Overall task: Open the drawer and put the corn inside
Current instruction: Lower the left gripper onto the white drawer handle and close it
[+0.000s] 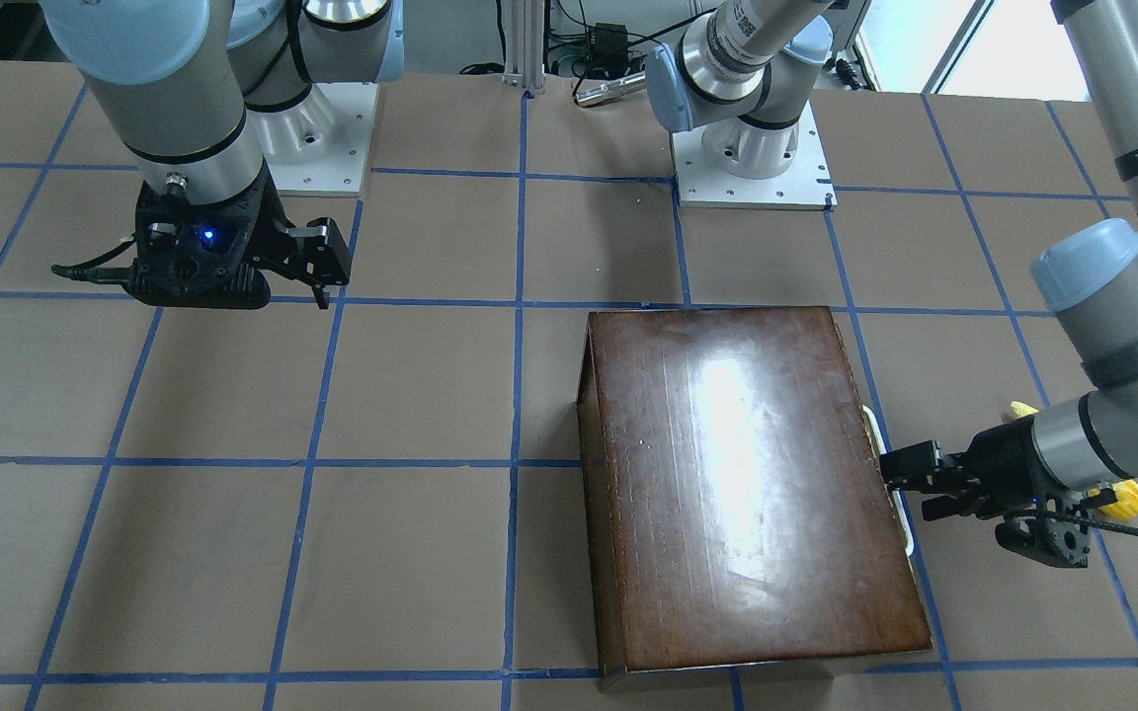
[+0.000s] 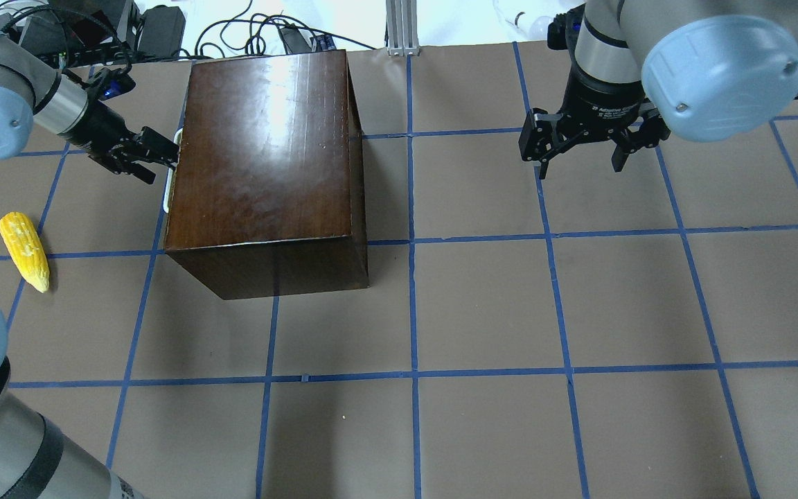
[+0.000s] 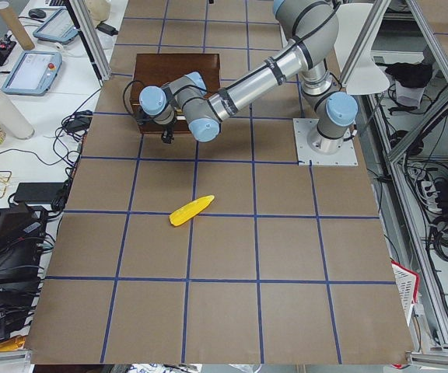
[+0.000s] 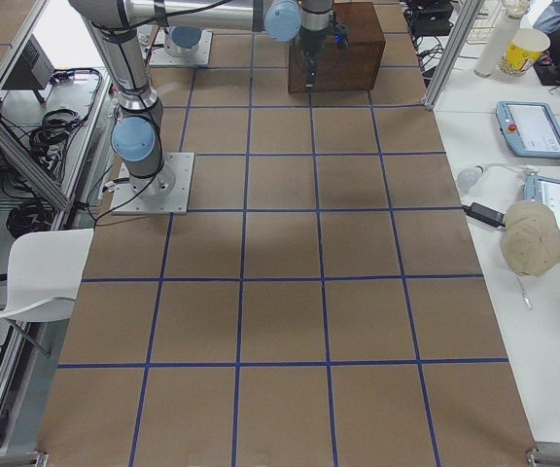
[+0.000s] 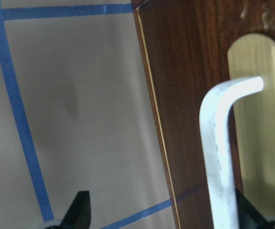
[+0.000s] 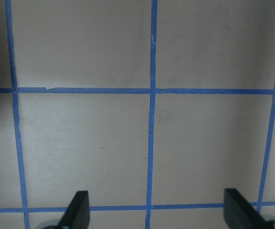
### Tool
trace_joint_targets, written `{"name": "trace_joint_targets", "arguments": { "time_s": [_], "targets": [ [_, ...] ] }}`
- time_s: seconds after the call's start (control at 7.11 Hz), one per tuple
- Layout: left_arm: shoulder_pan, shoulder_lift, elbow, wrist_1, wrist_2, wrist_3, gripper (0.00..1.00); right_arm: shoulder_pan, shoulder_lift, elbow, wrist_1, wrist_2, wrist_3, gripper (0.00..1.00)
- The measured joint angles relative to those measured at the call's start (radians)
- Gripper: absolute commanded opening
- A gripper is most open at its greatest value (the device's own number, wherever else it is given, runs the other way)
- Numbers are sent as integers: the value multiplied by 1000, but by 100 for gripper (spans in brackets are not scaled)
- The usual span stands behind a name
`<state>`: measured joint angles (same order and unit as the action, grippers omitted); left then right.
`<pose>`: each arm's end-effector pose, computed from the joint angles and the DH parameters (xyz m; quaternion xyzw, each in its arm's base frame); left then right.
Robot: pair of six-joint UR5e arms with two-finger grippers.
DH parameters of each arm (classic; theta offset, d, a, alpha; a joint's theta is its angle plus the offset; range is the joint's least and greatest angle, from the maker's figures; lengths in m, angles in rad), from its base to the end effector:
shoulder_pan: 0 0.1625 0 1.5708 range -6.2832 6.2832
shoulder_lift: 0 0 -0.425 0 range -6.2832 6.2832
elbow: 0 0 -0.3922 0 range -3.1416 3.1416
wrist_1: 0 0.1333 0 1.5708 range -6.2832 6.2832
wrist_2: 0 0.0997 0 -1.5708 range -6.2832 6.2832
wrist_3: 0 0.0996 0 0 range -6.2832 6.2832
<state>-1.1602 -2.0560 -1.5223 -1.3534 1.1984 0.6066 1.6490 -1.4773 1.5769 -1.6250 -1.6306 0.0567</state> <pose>0.0963 -0.6460 0.2603 -0.0754 -0.9741 -0.0043 0.2131 0.1680 -0.5135 0.4428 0.0114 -0.9992 -0.0206 0.0314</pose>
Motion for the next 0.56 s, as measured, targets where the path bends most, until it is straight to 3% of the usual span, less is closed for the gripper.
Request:
{"name": "trace_joint_targets", "arguments": {
  "time_s": [0.56],
  "targets": [
    [7, -4, 7, -4, 3, 11, 100, 0, 0, 0, 1, 0, 0, 100]
  ]
}}
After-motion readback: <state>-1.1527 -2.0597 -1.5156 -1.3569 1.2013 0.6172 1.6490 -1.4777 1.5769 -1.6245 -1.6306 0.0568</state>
